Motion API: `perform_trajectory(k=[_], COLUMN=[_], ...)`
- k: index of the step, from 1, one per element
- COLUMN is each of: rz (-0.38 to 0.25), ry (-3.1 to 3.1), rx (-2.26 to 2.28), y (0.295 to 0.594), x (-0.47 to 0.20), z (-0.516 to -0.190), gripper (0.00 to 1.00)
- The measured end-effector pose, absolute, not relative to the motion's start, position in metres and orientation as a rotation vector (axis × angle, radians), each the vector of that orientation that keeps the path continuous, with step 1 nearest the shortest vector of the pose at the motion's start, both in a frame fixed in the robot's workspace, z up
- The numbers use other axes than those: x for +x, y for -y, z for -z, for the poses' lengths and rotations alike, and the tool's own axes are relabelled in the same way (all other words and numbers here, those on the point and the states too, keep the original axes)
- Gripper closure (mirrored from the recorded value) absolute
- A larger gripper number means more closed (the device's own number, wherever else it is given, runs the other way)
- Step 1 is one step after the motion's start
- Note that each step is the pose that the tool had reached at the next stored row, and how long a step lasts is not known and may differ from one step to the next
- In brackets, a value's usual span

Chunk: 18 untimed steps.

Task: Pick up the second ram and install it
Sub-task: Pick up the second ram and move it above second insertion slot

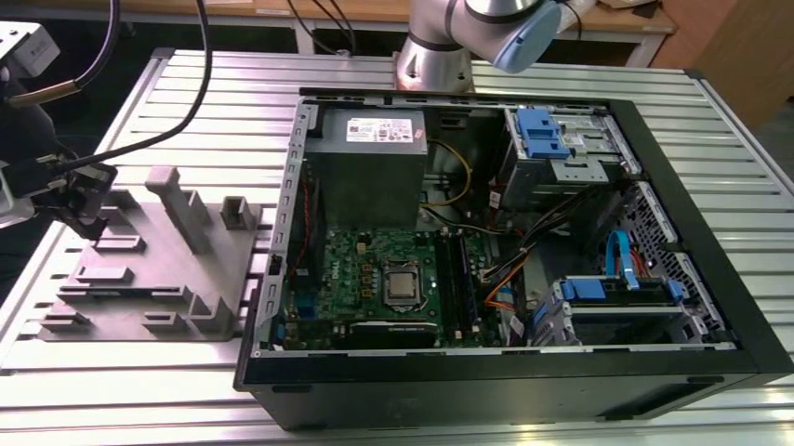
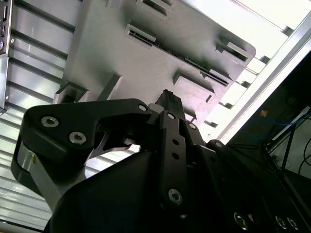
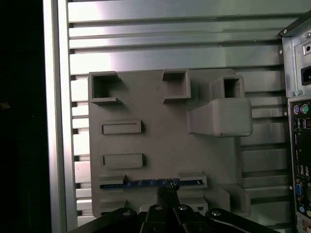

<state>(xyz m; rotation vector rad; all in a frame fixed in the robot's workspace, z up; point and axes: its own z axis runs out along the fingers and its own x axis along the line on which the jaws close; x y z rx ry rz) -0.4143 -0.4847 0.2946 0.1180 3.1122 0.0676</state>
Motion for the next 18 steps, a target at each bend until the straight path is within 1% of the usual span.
perform_trajectory(k=[8,18], rz=[-0.069,-0.072], ry=[-3.115,-3.112], rx=[0.047,-0.213], y=[0.4847,0.4847], x=[-0.4143,-0.4143], z=[-0.2944,-0.2933], gripper=[0.93,0.93])
